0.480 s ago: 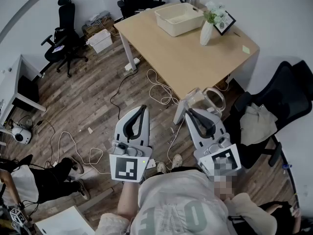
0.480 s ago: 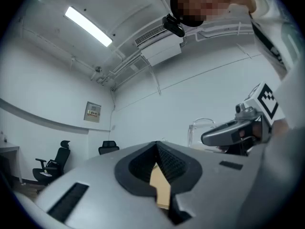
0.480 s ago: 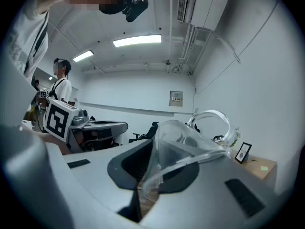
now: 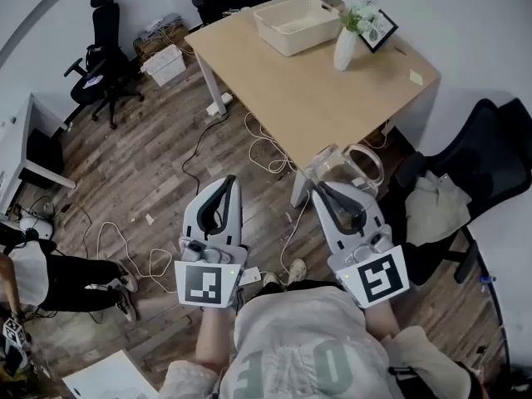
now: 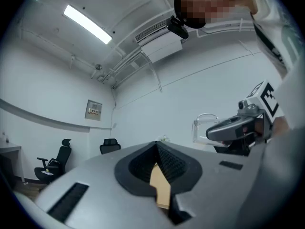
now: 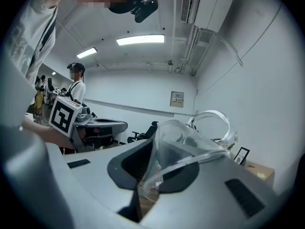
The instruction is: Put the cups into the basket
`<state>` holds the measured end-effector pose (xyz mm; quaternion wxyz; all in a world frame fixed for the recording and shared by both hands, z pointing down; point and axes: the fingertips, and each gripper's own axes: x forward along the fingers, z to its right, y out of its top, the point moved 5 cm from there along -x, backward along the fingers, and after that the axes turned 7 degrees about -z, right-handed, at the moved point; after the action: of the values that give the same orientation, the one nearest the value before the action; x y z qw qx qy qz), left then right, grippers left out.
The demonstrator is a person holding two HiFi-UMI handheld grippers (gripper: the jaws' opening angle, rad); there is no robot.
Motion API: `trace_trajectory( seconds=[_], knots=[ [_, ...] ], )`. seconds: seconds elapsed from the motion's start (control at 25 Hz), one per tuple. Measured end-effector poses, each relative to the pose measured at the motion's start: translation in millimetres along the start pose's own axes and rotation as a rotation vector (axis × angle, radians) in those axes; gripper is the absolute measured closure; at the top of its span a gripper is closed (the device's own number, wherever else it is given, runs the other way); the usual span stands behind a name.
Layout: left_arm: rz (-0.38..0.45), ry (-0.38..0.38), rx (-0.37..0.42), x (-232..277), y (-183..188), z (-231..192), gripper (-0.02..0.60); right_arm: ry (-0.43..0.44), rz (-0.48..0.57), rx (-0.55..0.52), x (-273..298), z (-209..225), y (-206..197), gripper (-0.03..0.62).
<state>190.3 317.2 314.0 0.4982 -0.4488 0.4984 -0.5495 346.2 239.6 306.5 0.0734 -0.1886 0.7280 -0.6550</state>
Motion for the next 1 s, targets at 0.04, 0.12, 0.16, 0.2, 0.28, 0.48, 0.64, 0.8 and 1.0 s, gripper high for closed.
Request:
trace_trajectory(
  seconds=[0.04,0.12,0.16,0.2,0.28,0.48,0.64,0.8,1.0],
  knots=[
    [0.002,0.006,0.006,2,-1,0,0.574,0.001,-0.002,0.001,-2,4,-3,0.569],
    [0.005,0.014,0.019,5,-3,0,0.574,0.005,-0.005,-0.002,-4,12,-8,0.569],
    [0.006,0.017,0.025,8,-4,0,0.574,0.004,-0.005,-0.008,-3,17,-10,0.569],
    [0.006,0.018,0.028,12,-4,0,0.574,0.0,-0.001,-0.011,-2,21,-11,0.569],
    [0.009,0.018,0.029,19,-2,-1,0.574,-0.005,0.012,0.002,2,27,-12,0.569],
    [0.029,-0.003,0.016,42,0,-6,0.574,-0.006,0.005,0.021,13,40,-13,0.569],
    [0.058,-0.025,0.019,72,-1,-24,0.574,-0.018,0.019,0.019,45,53,-10,0.569],
    [0.075,-0.034,0.033,102,-1,-67,0.574,-0.04,0.026,-0.007,97,67,-1,0.569],
    [0.082,-0.044,0.024,119,0,-152,0.575,-0.064,0.014,-0.038,176,57,23,0.569]
  ],
)
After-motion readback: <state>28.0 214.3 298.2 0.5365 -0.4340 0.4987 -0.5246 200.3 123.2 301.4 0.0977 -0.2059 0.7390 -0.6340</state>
